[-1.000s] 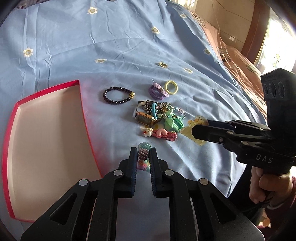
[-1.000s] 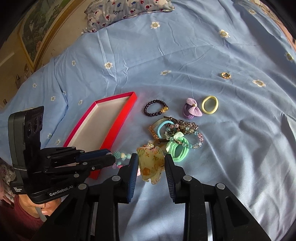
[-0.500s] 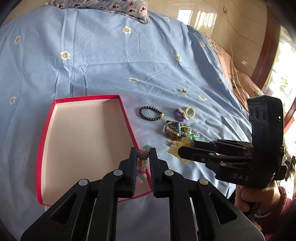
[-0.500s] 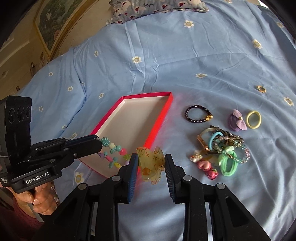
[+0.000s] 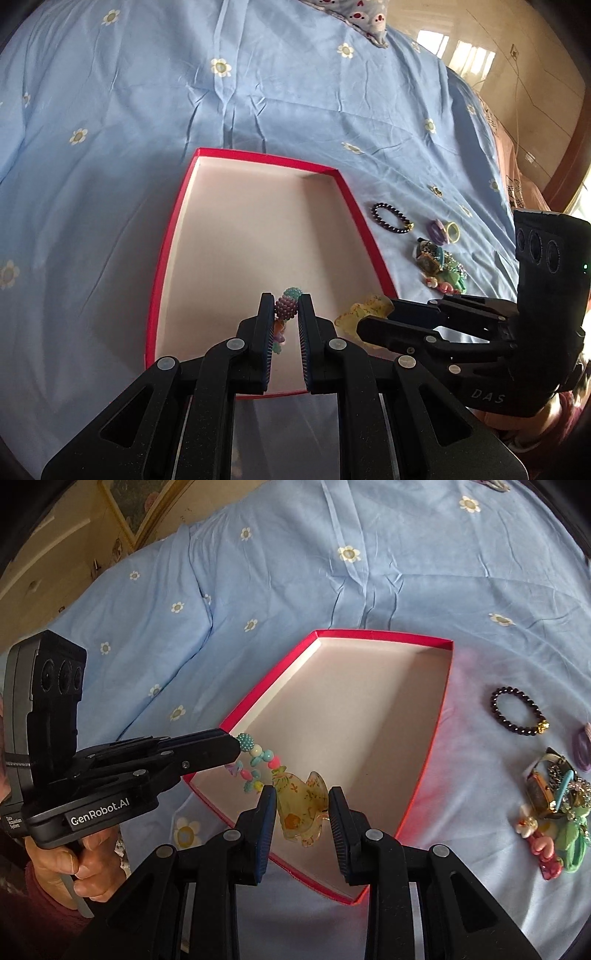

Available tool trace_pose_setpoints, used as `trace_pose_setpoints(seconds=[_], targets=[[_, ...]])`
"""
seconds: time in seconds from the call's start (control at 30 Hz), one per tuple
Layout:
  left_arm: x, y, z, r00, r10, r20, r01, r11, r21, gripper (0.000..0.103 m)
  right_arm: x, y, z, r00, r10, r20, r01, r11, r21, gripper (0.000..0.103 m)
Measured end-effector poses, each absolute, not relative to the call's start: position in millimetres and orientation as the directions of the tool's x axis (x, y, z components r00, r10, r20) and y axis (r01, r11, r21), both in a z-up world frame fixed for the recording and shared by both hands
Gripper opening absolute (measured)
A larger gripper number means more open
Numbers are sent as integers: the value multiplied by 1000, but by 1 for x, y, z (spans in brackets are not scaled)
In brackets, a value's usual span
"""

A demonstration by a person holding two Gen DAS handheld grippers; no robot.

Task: Organize jewelry
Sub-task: 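Carry both items into the red box and open both tools, then withdraw both open tools from the box back toward the jewelry pile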

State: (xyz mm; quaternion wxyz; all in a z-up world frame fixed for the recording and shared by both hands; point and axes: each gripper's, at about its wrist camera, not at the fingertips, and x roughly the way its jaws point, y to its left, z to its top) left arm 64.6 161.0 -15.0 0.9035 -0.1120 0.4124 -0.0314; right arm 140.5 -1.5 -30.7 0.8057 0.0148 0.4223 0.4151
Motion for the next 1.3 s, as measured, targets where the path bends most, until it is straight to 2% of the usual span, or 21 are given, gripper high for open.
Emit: trace_pose_setpoints(seconds=[0.33, 0.67, 0.73, 0.8, 0.87, 1.3], targets=[[64, 183, -48, 603, -126, -788, -98, 968, -230, 11, 151, 24, -58, 259, 625, -737, -670, 665, 328, 29], [64, 178, -56, 572, -77, -817, -113, 979, -171, 12, 153, 30, -56, 241, 616, -750, -681, 658, 321, 33], [64, 179, -56, 569, -74, -819, -125, 977, -175, 18, 154, 30, -57, 239, 612, -754, -676, 662, 324, 36], [62, 180, -53, 577, -72, -814, -137, 973, -184, 33, 153, 28, -56, 243, 617, -749, -668, 666, 332, 45], [59, 183, -49, 590, -70, -805, -152, 969, -195, 43, 151, 23, -53, 253, 634, -731, -664, 663, 345, 48], [61, 156, -28, 608, -89, -789, -118, 972, -201, 46, 142, -40, -27, 343, 663, -666, -592, 703, 394, 56]])
